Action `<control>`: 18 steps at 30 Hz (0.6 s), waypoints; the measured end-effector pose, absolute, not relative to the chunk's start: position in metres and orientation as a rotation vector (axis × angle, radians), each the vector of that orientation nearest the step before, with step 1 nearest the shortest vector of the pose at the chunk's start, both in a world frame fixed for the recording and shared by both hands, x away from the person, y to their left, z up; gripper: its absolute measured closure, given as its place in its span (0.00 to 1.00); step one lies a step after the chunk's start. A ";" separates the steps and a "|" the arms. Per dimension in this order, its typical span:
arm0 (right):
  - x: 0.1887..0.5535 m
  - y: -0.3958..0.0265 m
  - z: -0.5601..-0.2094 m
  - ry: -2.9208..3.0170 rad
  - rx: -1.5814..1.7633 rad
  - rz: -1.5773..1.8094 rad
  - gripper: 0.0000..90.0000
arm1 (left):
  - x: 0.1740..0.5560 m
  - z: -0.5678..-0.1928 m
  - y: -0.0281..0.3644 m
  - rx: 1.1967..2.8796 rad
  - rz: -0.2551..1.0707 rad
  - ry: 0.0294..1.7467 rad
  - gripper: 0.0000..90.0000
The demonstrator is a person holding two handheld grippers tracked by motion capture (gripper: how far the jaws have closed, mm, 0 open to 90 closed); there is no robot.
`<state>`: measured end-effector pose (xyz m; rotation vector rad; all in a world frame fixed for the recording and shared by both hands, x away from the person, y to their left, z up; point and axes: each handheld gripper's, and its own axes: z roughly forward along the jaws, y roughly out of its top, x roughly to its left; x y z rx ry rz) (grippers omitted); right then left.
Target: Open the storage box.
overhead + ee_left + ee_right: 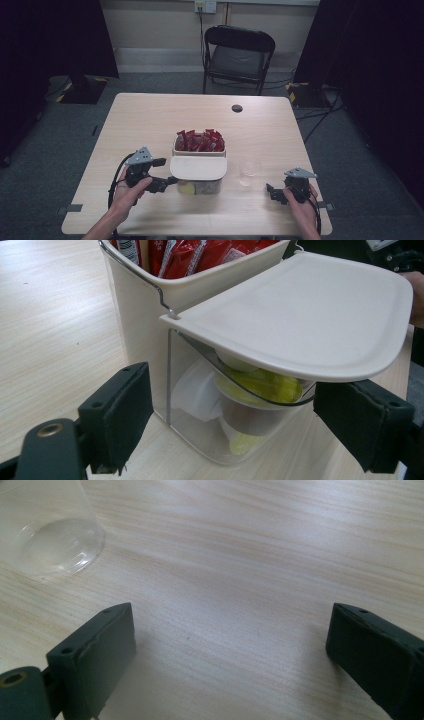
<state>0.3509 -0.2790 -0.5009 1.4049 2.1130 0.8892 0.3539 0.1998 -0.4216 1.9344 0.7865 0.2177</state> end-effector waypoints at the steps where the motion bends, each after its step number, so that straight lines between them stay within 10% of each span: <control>1: 0.351 -0.279 -0.501 2.113 1.406 0.889 0.06 | 0.355 -0.421 0.200 1.930 0.213 0.787 0.17; 18: 0.351 -0.279 -0.501 2.113 1.405 0.889 0.06 | 0.366 -0.406 0.195 1.934 0.217 0.779 0.18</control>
